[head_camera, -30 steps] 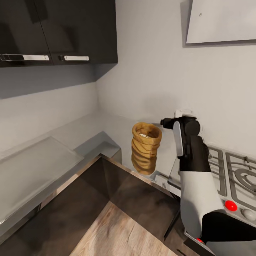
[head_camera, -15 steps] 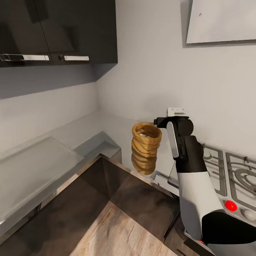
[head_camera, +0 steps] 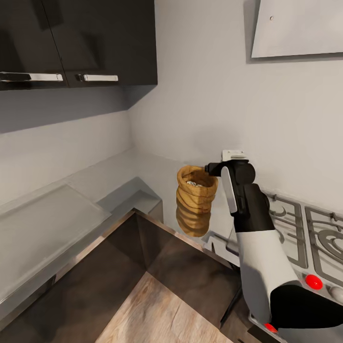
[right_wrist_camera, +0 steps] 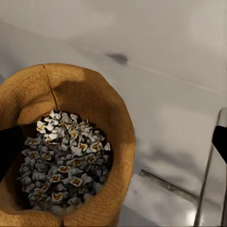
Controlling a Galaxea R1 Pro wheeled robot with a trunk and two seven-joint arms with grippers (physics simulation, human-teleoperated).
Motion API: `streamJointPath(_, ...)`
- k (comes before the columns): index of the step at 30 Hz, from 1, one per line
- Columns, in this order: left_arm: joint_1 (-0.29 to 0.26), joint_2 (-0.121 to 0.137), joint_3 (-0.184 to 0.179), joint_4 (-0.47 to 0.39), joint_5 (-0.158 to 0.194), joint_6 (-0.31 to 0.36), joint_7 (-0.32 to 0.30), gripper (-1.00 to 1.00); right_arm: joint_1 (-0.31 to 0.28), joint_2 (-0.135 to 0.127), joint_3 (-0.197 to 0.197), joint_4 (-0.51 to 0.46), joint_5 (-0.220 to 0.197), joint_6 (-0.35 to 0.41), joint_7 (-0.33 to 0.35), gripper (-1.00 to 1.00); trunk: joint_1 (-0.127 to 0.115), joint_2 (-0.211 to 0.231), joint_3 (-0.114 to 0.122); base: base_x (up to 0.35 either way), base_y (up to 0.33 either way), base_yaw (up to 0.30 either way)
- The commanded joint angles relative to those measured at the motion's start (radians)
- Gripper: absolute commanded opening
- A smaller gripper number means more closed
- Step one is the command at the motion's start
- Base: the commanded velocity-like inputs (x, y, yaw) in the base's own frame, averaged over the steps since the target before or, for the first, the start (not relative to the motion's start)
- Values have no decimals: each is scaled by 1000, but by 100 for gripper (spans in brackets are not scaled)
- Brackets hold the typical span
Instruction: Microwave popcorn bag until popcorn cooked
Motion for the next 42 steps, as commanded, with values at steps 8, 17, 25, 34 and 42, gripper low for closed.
streamJointPath(8, 0, 0, 1, 0, 3, -3, 0, 100, 0, 0, 0, 42, 0, 5, -1, 100, 1, -1, -1, 203, 0, 0)
streamJointPath(17, 0, 0, 3, 0, 3, -4, 0, 100, 0, 0, -2, 139, 0, 5, 6, 100, 1, -1, -1, 11, 0, 0)
streamJointPath(25, 0, 1, 4, -2, 1, -4, 0, 100, -2, 0, -15, 154, 12, 5, 37, 100, 1, -1, -1, 0, 0, 0)
streamJointPath(34, 0, 1, 4, -2, 1, -4, 0, 100, -2, -1, -8, 154, 14, 5, 40, 100, 1, -1, -1, 0, 0, 0)
streamJointPath(42, 0, 1, 4, -2, 1, -4, 0, 100, -2, -5, -9, 154, 15, 5, 36, 100, 1, -1, 4, 0, 0, -141)
